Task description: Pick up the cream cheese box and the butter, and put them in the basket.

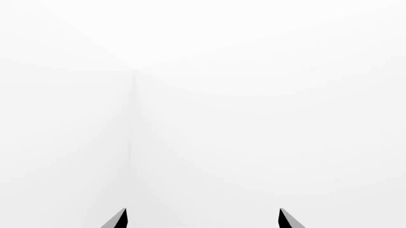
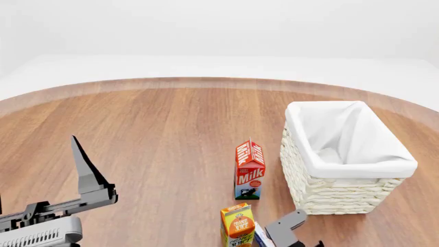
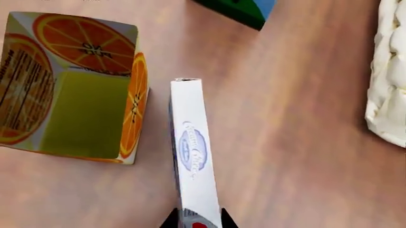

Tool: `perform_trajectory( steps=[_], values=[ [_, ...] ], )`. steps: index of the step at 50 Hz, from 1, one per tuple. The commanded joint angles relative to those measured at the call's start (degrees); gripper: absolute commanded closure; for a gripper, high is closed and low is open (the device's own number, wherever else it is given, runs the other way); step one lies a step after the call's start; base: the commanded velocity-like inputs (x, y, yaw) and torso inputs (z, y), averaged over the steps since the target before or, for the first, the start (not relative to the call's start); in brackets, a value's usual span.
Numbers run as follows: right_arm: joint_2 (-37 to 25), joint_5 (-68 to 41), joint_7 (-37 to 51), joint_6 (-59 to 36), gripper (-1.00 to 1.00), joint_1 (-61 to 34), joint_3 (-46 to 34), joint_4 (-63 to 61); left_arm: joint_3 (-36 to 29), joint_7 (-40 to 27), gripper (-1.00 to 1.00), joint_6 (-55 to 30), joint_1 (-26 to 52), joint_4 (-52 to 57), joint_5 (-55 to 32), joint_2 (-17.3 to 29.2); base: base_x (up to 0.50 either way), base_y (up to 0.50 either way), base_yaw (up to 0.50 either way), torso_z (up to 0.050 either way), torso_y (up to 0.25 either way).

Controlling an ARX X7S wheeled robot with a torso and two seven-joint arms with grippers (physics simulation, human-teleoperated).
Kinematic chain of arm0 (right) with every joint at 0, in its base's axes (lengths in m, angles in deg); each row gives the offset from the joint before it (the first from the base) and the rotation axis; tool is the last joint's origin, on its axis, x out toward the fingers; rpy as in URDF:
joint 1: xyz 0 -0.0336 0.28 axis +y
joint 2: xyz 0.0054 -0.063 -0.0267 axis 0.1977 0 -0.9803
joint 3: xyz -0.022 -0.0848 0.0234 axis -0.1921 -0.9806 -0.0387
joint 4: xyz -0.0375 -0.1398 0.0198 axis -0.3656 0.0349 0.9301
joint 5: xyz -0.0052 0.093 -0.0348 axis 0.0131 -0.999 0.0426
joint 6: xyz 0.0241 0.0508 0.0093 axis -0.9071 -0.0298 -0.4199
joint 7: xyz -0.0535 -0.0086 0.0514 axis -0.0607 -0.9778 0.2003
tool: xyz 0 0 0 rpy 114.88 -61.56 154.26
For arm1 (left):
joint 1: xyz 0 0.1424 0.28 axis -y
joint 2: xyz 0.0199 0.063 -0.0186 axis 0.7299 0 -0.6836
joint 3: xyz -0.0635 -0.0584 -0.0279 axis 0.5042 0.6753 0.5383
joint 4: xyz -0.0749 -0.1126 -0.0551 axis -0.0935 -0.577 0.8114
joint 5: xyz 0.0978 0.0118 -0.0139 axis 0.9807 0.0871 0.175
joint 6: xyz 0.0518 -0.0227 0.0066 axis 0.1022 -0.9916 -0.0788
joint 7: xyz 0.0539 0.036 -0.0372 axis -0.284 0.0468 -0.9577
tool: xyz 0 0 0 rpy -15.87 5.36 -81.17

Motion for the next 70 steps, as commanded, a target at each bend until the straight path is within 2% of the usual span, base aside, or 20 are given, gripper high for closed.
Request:
perform_trajectory(
  steps=[1,19,31,46,56,64,70],
  values=[
    [-0.7,3.3,-0.1,1.3,1.00,-0.8,-2.8,-0.7,-0.1,-0.1,-1.00,-0.1,0.1,-0.1,-0.2,0.2,0.00,0.00,0.00,0.000,0.000],
    [-1.9,3.4,1.4,2.0,1.00,-0.6,-1.7,-3.0,-0.3,-0.4,-1.00,-0.3,0.1,0.1,-0.2,0.4,0.00,0.00,0.00,0.000,0.000],
    [-7.5,-5.0,13.9,-6.6,1.00,2.3,8.7,-28.2,-0.1,-0.7,-1.00,-0.2,0.0,0.3,-0.3,0.6,0.00,0.00,0.00,0.000,0.001],
    [-10.2,-9.2,18.4,-8.6,1.00,5.3,13.0,-37.4,-0.2,-0.9,-1.00,0.0,-0.1,0.3,-0.3,0.8,0.00,0.00,0.00,0.000,0.001],
    [-12.5,-17.4,23.2,-12.5,1.00,3.9,20.9,-43.9,0.0,-1.2,-1.00,-0.3,-0.4,1.0,-0.4,1.0,0.00,0.00,0.00,0.000,0.000],
    [-14.2,-29.5,29.7,-16.8,1.00,-0.5,27.9,-48.1,0.0,-1.3,-1.00,-0.4,-0.4,1.1,-0.6,1.1,0.00,0.00,0.00,0.000,0.000],
    [-16.8,-43.4,38.4,-18.4,1.00,-6.3,31.8,-48.7,0.1,-1.4,-1.00,-0.4,-0.4,1.1,-0.9,1.2,0.00,0.00,0.00,0.000,0.002]
  ],
)
